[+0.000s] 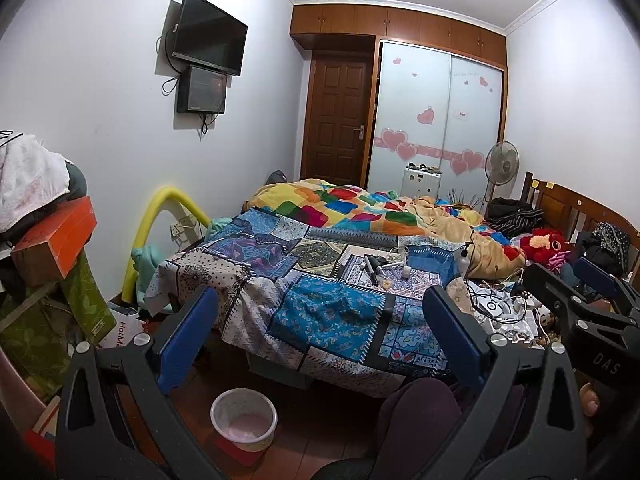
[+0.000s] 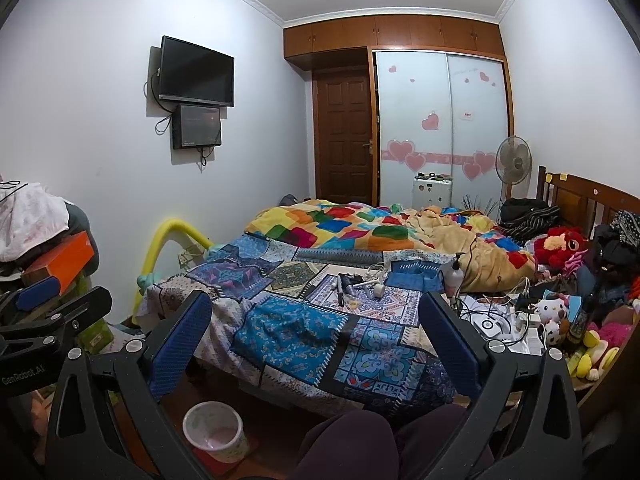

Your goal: Collect trash

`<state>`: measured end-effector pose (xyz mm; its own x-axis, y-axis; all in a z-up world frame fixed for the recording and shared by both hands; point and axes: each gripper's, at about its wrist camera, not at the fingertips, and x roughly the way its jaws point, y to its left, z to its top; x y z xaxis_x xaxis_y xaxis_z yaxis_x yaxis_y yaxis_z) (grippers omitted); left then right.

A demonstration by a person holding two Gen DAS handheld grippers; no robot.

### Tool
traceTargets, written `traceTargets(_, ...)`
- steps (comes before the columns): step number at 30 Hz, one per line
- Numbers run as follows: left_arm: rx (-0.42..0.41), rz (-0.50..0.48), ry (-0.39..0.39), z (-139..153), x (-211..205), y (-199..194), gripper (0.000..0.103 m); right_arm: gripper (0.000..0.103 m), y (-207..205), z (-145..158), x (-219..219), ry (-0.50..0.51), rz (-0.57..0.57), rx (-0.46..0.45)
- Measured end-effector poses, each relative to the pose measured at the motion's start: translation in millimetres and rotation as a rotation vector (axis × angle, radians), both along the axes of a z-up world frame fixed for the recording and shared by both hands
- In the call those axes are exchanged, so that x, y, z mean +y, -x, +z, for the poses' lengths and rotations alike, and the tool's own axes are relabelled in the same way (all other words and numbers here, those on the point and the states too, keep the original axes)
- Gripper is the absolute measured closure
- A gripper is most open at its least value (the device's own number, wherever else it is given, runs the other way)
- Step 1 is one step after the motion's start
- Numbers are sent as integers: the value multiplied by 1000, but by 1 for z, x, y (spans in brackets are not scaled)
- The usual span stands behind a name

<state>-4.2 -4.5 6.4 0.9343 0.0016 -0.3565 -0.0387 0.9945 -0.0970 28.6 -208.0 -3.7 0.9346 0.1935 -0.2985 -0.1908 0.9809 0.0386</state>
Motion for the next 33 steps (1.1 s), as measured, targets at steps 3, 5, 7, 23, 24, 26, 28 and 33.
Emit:
traceTargets(3, 0, 0, -1, 0, 0, 0, 0, 0, 0, 1, 0, 0, 0, 0)
traceTargets(5, 0, 0, 0, 0, 0, 0, 0, 0, 0, 0, 0, 0, 1, 0)
traceTargets(7, 1, 0, 0, 0, 0, 0, 0, 0, 1, 0, 0, 1, -1, -1)
traceTargets(23, -2, 0, 2, -1, 1, 1, 0, 0, 0, -1, 0, 0, 0, -2)
traceTargets(24, -2, -1, 2, -2, 1, 1, 0, 0, 0, -1, 0, 0, -1, -2)
traceTargets(26, -2, -1, 0, -2, 1, 1, 0, 0, 0, -1, 0, 0, 1, -2)
traceTargets(28, -2, -1, 0, -1, 2, 2, 0, 0, 1, -1, 0, -1, 1, -1)
traceTargets(33, -3, -2, 2, -2, 2, 1, 0, 0, 1, -1, 0, -3, 3, 3)
